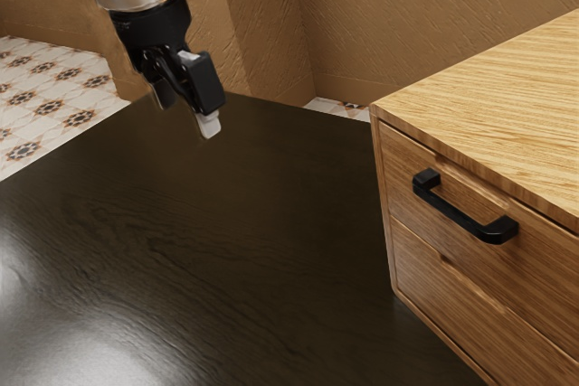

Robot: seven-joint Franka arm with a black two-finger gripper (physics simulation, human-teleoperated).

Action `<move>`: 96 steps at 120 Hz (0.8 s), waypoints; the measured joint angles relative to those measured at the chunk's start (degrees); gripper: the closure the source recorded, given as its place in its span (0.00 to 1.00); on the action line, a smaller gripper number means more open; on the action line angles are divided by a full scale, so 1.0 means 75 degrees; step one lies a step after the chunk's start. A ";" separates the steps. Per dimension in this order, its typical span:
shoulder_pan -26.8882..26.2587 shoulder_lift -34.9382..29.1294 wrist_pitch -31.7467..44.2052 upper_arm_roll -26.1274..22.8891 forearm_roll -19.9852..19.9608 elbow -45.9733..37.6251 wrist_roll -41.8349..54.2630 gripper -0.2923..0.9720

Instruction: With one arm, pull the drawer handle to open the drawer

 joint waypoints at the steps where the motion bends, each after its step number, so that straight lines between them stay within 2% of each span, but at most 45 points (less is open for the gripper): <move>1: -0.0021 -0.0002 0.0075 -0.0001 0.0005 -0.0001 0.0015 0.23; 24: -0.0493 -0.0012 0.1175 0.0010 0.0031 -0.0013 0.0306 0.23; 32: -0.0675 0.0002 0.1377 0.0118 -0.0195 -0.0003 0.0384 0.23; 61: 0.0116 -0.0004 0.1684 -0.0820 -0.0560 -0.0119 0.0608 0.23; 96: -0.0179 -0.0055 0.1602 -0.1221 -0.0794 -0.0139 0.1817 0.23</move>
